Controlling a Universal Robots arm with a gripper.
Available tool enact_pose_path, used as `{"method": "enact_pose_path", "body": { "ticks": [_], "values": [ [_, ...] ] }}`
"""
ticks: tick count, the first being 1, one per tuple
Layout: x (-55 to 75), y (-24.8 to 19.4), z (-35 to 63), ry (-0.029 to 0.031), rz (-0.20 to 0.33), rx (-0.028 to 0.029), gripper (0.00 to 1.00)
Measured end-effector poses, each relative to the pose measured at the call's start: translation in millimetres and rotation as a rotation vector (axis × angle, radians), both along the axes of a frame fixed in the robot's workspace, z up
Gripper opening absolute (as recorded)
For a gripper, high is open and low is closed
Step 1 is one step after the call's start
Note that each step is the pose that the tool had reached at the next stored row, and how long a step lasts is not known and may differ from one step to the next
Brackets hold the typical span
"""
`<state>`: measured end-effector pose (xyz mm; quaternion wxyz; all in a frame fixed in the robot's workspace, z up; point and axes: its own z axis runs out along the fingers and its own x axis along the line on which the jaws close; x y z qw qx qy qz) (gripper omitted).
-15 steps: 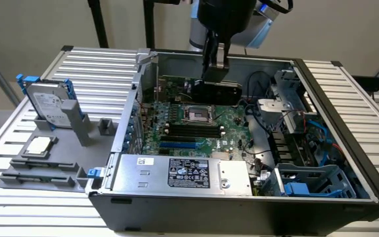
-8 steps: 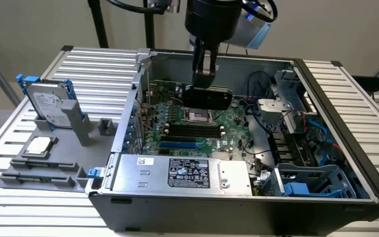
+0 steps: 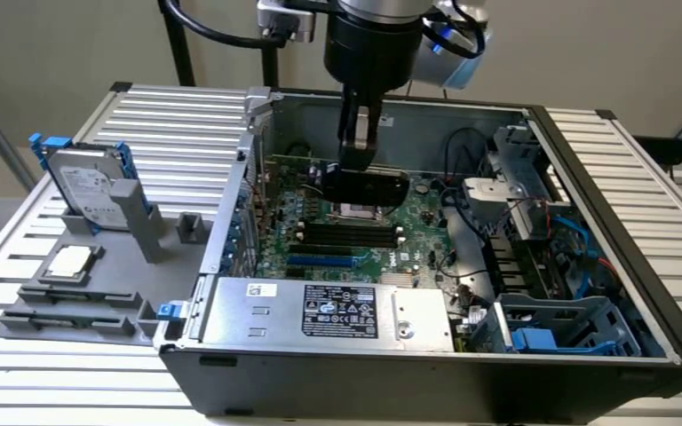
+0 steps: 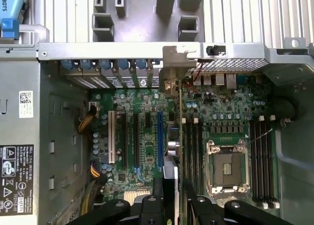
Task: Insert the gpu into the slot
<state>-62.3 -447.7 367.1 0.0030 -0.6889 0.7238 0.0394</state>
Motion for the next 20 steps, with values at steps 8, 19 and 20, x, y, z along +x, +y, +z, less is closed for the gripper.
{"method": "enact_pose_path", "body": {
  "ticks": [8,19,20],
  "values": [
    [-0.1,-8.0,-14.5,0.0001,0.0,-0.0001,0.26],
    [-2.2,-13.6,-34.6,0.0,0.001,0.0016,0.26],
    [-3.3,-13.6,-36.4,0.0,0.001,0.0016,0.26]
  ]
}}
